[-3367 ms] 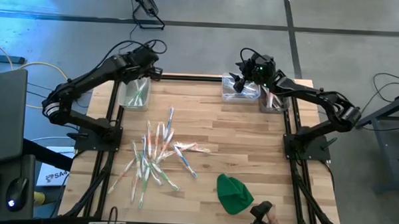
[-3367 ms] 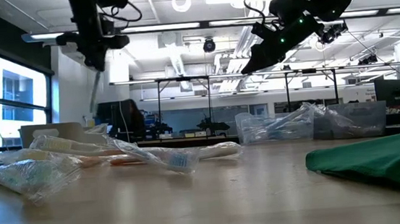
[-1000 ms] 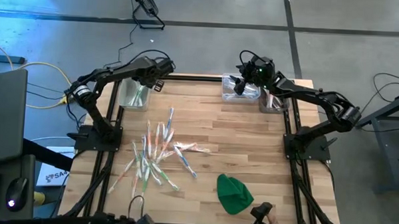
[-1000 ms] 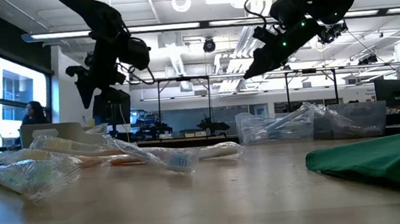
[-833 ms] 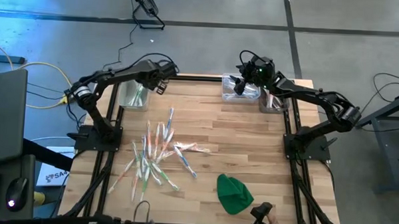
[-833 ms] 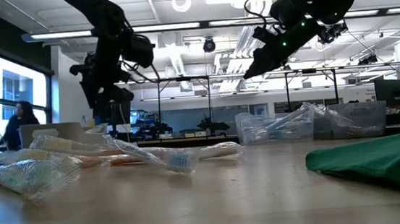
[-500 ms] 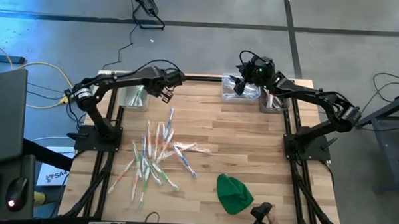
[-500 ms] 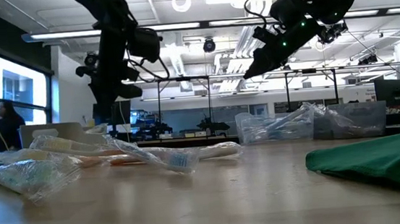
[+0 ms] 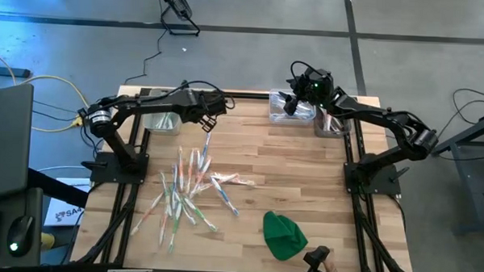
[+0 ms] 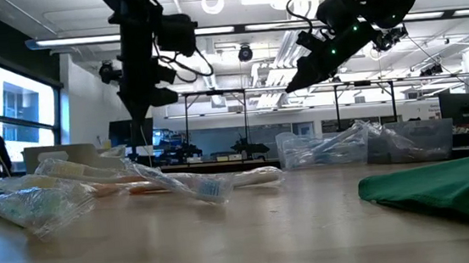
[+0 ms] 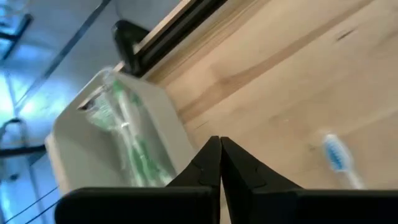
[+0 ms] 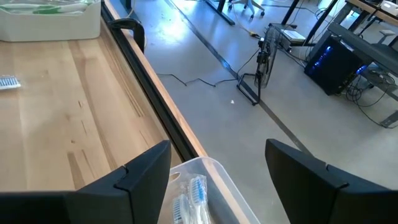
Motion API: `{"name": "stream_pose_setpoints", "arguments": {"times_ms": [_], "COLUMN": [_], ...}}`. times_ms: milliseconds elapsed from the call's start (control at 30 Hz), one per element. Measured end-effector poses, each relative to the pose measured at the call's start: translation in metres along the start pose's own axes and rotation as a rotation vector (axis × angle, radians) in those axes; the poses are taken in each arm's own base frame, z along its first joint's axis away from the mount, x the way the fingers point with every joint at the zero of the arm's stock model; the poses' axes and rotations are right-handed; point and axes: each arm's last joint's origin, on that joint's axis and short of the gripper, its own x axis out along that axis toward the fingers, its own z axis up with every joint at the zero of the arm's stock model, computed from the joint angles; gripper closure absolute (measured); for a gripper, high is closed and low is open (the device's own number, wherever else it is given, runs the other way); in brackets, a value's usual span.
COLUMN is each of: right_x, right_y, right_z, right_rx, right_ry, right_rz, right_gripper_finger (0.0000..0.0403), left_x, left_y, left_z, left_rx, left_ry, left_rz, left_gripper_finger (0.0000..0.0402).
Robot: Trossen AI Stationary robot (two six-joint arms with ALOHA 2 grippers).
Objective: Pick & Place Toothbrushes
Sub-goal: Put the blue toothbrush into the transparent bin
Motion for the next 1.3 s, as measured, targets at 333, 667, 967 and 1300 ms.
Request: {"name": "stream_pose_setpoints", "arguments": {"times_ms": [333,667,967,1300], "right_x": [0.0,0.0,0.0,0.0], "right_y": [0.0,0.0,0.0,0.0], "right_z": [0.0,0.0,0.0,0.0], "right_rx": [0.025,0.026,0.05,0.055], "right_ry": [0.002,0.001,0.0,0.0], "right_rz": [0.001,0.0,0.0,0.0], "right_gripper_finger": [0.0149,0.0149,0.0149,0.0149], "left_x": [-0.022,-0.012,0.003,-0.003], "left_y": [-0.01,-0.05,-0.033,-0.036], "left_z": [-0.008,-0.045,-0.062,-0.046], "left_rx": [0.023,0.027,-0.126,-0.252], "left_ry": [-0.067,-0.159,-0.11,-0.209], "left_rz": [-0.062,-0.287,-0.308,-0.426], "left_gripper_finger": [0.0401,0.0402,0.0401,0.0401]}}
